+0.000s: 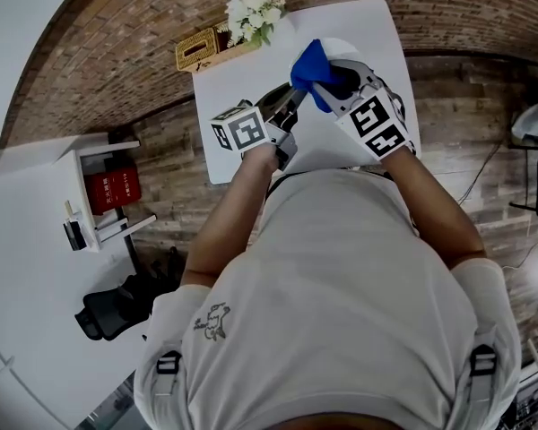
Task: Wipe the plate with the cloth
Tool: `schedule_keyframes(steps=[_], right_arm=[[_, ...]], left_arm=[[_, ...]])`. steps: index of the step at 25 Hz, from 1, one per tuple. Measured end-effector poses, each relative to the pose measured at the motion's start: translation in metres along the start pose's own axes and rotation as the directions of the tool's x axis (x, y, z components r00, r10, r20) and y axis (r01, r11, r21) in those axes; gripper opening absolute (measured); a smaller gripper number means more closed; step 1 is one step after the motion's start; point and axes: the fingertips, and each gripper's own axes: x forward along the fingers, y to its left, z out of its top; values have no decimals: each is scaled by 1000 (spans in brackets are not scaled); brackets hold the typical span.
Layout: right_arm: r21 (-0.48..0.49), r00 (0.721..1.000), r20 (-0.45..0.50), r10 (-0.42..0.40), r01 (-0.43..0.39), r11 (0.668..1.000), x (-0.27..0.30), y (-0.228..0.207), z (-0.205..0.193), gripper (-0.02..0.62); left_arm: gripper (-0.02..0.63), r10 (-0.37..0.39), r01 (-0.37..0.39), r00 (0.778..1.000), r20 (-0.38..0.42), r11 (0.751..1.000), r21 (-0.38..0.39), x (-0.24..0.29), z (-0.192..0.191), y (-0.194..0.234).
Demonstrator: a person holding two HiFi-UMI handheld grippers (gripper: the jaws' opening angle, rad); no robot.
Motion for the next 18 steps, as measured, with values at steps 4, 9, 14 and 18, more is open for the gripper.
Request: schedule_keyframes(steps=[4,9,14,18], right_arm=[[29,996,-79,51,-49,998,1,7,-31,135],[52,993,-114,-11,17,999,-6,-24,-43,135],[34,993,-90,-78,81,996,-9,-53,-21,135],[-12,998,-59,-20,19,1000,3,-26,-3,135]], left_arm=[[18,32,-33,999,20,999,22,-12,13,12],[21,36,-35,999,-9,997,62,-13,5,13],[25,27,-20,997,-68,995,94,-6,-11,6],[26,10,-2,997,-78,994,112,1,-11,1]])
